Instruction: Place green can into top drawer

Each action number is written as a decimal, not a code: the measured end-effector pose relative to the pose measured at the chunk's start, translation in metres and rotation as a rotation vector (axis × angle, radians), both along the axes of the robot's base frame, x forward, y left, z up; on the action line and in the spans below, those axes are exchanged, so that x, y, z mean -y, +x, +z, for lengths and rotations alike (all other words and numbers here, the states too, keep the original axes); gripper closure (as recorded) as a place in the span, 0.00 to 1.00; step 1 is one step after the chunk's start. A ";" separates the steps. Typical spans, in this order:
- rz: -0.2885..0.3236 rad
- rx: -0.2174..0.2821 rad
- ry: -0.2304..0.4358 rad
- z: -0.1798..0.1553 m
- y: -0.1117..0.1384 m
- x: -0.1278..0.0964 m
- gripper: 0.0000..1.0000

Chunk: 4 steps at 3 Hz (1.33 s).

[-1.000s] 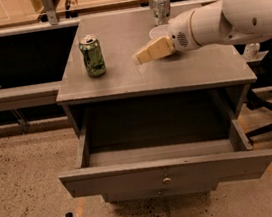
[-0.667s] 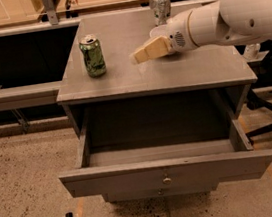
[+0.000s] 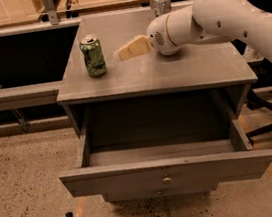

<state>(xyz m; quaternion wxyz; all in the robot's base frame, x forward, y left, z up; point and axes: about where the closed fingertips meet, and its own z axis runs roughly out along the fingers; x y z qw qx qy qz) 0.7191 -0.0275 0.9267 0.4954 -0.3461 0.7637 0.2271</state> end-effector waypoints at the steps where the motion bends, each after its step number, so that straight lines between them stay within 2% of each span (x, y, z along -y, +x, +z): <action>1: 0.061 -0.031 0.037 -0.006 0.010 -0.032 0.00; 2: 0.165 -0.049 0.076 -0.004 0.004 -0.074 0.00; 3: 0.243 -0.055 0.100 -0.008 -0.002 -0.112 0.00; 4: 0.255 -0.044 0.089 -0.025 0.003 -0.131 0.18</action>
Offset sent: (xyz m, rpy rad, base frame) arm -0.0089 0.1231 0.0030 0.1271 0.0665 0.3016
